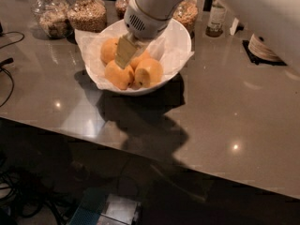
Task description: Pick orange from white bowl
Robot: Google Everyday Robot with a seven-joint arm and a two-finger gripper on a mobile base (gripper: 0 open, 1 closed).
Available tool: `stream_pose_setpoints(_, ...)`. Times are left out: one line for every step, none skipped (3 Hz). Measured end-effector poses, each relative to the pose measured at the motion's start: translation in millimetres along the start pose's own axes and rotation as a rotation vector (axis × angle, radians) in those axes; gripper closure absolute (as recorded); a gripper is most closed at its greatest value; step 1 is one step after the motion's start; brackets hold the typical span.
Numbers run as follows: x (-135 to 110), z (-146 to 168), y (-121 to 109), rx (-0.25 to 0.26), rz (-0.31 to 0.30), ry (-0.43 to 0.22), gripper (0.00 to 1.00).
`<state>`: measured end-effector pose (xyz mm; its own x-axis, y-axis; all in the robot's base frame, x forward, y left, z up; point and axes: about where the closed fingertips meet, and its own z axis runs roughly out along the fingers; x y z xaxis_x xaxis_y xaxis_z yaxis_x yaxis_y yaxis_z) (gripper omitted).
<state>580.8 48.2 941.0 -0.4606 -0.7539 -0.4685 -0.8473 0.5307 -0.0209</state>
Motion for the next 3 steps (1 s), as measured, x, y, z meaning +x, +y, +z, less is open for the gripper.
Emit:
stream_pose_setpoints(4,14,-7,0.007,0.037,0.030,0.31)
stream_pose_setpoints(9,22,-13,0.014,0.068,0.052,0.27)
stream_pose_setpoints(14,26,-19,0.027,0.099,0.068,0.28)
